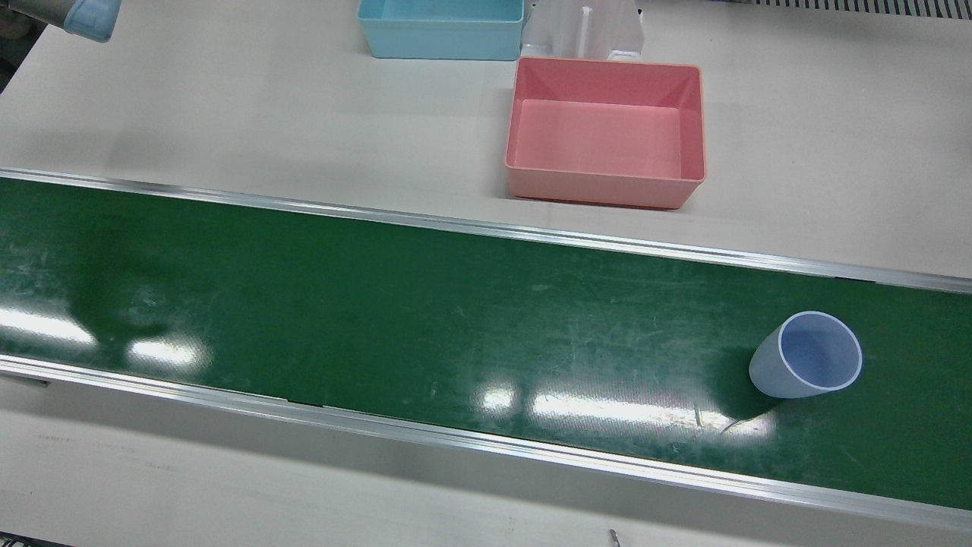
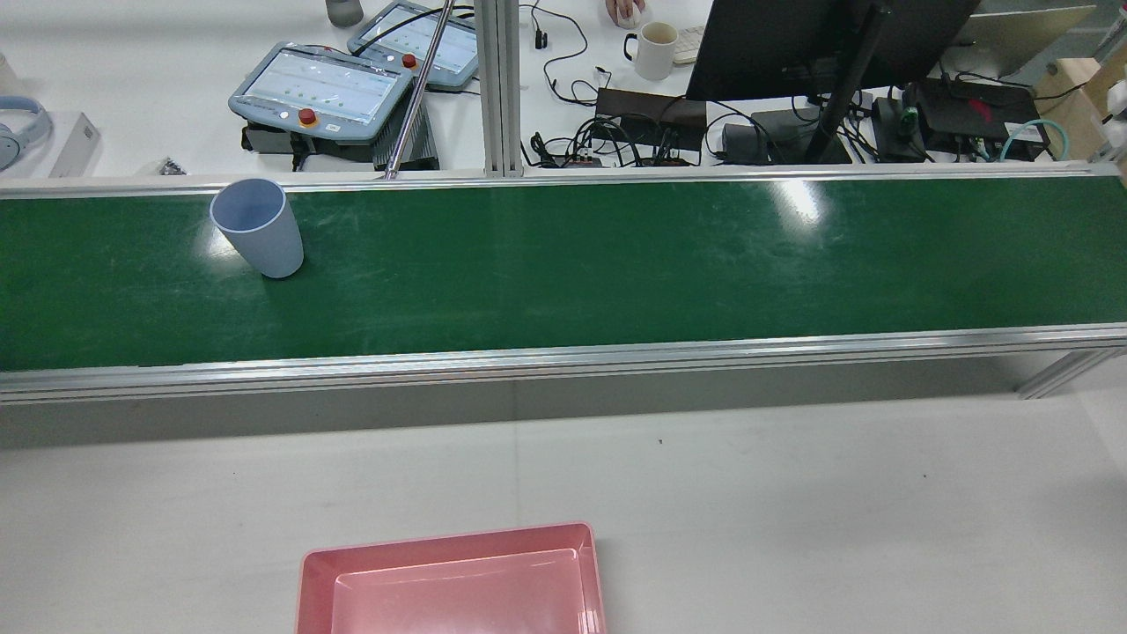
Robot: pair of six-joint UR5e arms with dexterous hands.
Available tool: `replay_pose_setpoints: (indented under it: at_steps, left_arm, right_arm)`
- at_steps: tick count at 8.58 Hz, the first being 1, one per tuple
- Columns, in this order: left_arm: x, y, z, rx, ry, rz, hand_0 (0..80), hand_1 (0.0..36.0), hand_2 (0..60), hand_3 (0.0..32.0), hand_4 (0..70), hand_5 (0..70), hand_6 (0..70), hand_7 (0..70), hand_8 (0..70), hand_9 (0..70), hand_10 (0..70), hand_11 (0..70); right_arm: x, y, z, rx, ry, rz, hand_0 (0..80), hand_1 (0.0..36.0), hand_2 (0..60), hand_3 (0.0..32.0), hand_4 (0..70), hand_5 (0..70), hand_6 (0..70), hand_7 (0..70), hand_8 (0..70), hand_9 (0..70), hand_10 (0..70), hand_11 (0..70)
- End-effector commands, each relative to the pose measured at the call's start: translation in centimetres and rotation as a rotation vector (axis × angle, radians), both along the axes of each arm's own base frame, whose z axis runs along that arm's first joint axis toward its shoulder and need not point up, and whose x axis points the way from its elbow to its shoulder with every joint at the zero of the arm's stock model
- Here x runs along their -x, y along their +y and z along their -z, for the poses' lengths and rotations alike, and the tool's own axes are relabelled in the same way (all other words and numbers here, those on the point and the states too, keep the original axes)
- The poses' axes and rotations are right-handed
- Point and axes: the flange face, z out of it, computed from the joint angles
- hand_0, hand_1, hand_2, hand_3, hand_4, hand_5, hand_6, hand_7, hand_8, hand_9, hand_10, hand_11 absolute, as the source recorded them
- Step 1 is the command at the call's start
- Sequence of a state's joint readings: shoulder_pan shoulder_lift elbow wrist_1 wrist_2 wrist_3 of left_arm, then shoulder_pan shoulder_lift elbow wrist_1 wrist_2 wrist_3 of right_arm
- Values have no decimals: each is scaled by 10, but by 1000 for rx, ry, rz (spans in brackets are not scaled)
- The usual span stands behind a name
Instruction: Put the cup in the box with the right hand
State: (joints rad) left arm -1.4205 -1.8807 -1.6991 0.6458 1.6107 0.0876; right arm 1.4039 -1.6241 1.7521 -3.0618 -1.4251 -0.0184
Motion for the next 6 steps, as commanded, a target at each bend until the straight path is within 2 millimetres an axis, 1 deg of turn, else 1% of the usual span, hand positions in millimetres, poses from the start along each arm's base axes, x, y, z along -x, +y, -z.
replay_pose_setpoints:
  at_steps: [1, 3, 4, 6]
  left_arm:
    - [0, 0, 0, 1, 0, 0, 0, 0, 0, 0, 0, 0, 0, 0, 0, 0, 0, 0]
    - [0, 0, 0, -1, -1, 0, 0, 0, 0, 0, 0, 0, 0, 0, 0, 0, 0, 0]
    - [0, 0, 0, 1, 0, 0, 0, 0, 0, 0, 0, 0, 0, 0, 0, 0, 0, 0]
    - [0, 0, 0, 1, -1, 0, 0, 0, 0, 0, 0, 0, 0, 0, 0, 0, 0, 0]
  right_arm:
    - [0, 0, 0, -1, 0, 0, 570, 242, 338, 0, 611, 126, 223, 700, 392, 567, 461, 656]
    - [0, 0, 0, -1, 0, 0, 571, 243, 337, 0, 613, 126, 223, 700, 390, 565, 460, 654]
    - [0, 0, 0, -1, -2, 1, 570, 243, 336, 0, 602, 125, 220, 700, 386, 559, 455, 647]
    - [0, 0, 0, -1, 0, 0, 569, 242, 337, 0, 608, 125, 221, 700, 389, 563, 458, 652]
